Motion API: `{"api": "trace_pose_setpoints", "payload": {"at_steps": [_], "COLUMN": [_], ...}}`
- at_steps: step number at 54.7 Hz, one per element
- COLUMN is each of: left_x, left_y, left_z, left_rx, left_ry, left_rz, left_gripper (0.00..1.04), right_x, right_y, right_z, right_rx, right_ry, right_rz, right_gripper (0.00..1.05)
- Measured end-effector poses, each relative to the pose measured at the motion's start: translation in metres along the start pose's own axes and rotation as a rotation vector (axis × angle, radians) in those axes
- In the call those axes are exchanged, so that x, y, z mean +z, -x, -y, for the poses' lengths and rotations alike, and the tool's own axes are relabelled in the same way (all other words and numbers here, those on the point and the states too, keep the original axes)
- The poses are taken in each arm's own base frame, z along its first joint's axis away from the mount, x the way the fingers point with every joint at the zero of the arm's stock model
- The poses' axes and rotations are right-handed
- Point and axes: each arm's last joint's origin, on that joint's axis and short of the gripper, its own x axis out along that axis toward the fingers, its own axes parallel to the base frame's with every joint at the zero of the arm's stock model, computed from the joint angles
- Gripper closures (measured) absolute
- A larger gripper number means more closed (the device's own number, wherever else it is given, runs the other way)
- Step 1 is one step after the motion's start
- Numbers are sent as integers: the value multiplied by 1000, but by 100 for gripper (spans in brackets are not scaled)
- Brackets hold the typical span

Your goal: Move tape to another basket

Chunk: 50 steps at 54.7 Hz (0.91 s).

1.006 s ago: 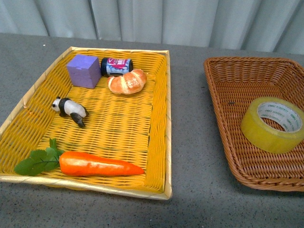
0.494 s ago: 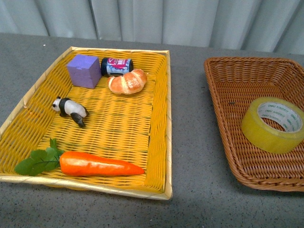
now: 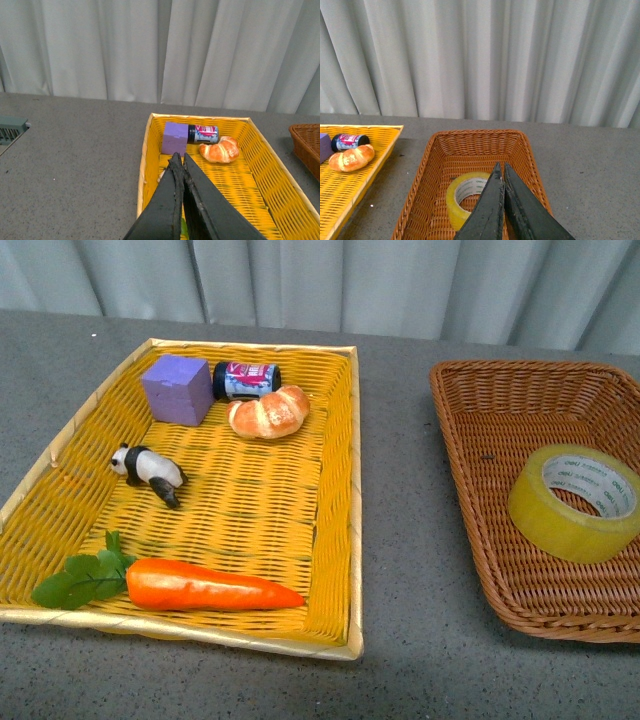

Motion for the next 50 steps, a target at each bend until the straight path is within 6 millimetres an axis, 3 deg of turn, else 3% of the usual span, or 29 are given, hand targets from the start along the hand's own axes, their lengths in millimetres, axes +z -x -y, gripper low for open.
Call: {"api": "trace_pose_setpoints", "payload": {"at_steps": [2,6,31,35,50], "left_x": [0,0,0,0,0], "left_y": [0,0,0,0,0], "left_z": [0,0,0,0,0], "left_rx": [0,0,0,0,0], "left_ry": [0,0,-1,-2,-2], "left_rz": [0,0,0,0,0], "left_gripper": [101,88,5,7,6], "right_x": [0,0,0,0,0], "right_y": [0,0,0,0,0], "right_z": [0,0,0,0,0], "right_rx": [0,0,0,0,0], "right_ry": [0,1,0,0,0], "right_rz": [0,0,0,0,0], "right_gripper": [104,103,18,7,9]}}
